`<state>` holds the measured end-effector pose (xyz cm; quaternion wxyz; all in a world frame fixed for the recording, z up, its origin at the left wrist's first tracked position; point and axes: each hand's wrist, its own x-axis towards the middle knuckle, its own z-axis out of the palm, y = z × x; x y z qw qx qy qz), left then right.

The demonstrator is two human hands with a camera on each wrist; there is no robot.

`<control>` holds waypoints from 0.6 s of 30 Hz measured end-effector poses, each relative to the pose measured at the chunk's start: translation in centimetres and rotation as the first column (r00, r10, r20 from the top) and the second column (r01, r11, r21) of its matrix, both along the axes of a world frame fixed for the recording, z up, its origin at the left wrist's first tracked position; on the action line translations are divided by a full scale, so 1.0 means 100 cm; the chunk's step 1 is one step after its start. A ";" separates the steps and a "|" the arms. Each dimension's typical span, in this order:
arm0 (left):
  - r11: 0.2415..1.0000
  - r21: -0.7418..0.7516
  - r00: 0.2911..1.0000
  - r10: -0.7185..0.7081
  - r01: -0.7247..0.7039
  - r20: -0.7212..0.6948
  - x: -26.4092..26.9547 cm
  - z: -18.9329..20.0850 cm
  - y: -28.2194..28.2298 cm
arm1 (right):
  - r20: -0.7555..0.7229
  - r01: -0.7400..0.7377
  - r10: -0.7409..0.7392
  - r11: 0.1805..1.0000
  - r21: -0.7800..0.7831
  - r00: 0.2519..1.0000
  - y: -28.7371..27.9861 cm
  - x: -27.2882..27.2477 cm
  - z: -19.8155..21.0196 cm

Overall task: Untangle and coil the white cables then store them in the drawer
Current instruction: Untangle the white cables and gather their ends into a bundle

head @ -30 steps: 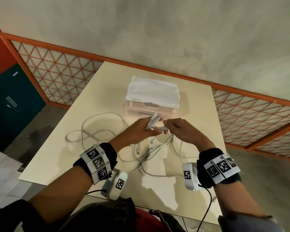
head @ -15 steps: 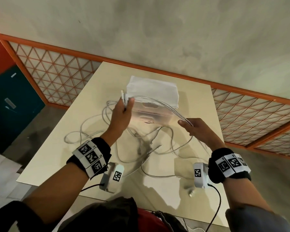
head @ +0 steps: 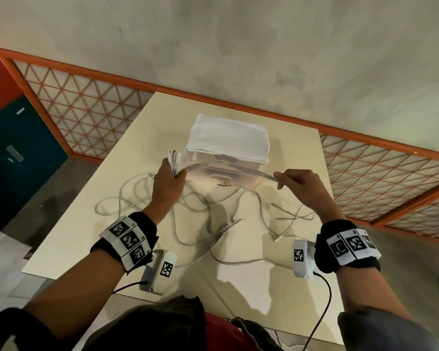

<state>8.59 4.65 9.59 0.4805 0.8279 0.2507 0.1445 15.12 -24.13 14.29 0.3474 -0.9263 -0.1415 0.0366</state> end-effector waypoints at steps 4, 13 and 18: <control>0.934 -0.104 0.930 -0.322 0.343 0.178 -0.007 0.029 -0.021 | -0.009 -0.158 0.158 0.987 -0.036 0.987 0.020 -0.006 0.002; 0.625 -0.505 0.731 -0.683 0.595 0.016 -0.013 0.027 -0.062 | -0.032 -0.298 0.304 0.947 0.118 0.952 0.042 -0.014 0.011; 0.800 -0.405 0.894 -0.430 0.443 0.129 -0.003 0.031 -0.030 | -0.151 -0.112 0.121 0.991 0.068 0.981 0.002 -0.010 -0.031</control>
